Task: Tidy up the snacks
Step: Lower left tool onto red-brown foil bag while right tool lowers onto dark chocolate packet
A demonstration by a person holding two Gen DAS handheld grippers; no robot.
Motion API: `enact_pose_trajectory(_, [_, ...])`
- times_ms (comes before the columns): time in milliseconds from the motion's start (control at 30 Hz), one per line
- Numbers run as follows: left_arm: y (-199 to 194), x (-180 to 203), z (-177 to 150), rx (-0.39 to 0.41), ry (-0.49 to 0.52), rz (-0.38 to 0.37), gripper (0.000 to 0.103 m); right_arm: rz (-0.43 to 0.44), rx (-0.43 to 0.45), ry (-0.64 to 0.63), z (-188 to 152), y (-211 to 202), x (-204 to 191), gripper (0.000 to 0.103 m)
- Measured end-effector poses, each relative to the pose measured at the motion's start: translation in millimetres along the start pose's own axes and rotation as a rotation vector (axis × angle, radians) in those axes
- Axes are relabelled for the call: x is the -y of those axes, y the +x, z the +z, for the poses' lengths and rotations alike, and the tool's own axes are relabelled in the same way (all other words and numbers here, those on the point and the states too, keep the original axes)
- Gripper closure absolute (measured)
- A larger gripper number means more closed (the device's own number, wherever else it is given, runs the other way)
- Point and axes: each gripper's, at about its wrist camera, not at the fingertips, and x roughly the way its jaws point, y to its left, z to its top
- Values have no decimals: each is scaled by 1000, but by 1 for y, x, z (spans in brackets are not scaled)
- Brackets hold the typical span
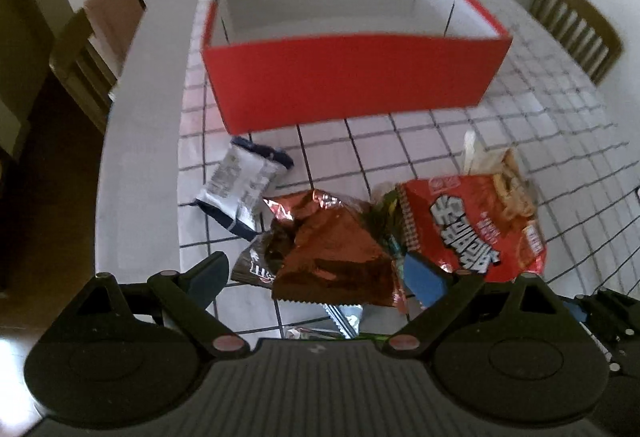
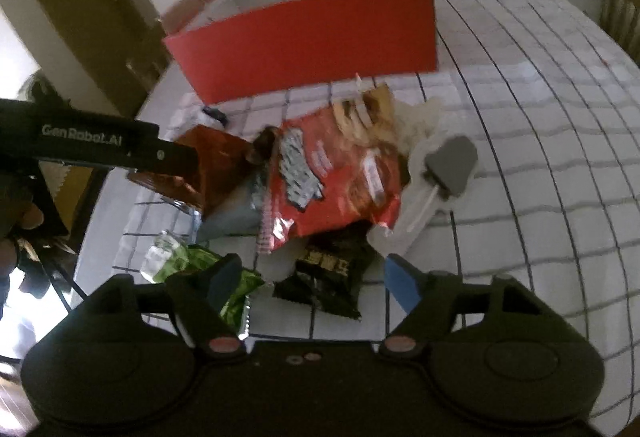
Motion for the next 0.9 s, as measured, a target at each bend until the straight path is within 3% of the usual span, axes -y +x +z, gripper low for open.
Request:
enact_pose_trajectory(200, [18,-2,12,-46,29,-8,9,-26,-16,123,5,4,11,36])
enact_pose_trajectory(433, [22,-8,26,-80,-13,-62,10,-21,-24,144,8,9,7,36])
enact_pose_trajectory(900, [58,-4,41,-203,5,-39,14,-57,-50,184,11,21,1,37])
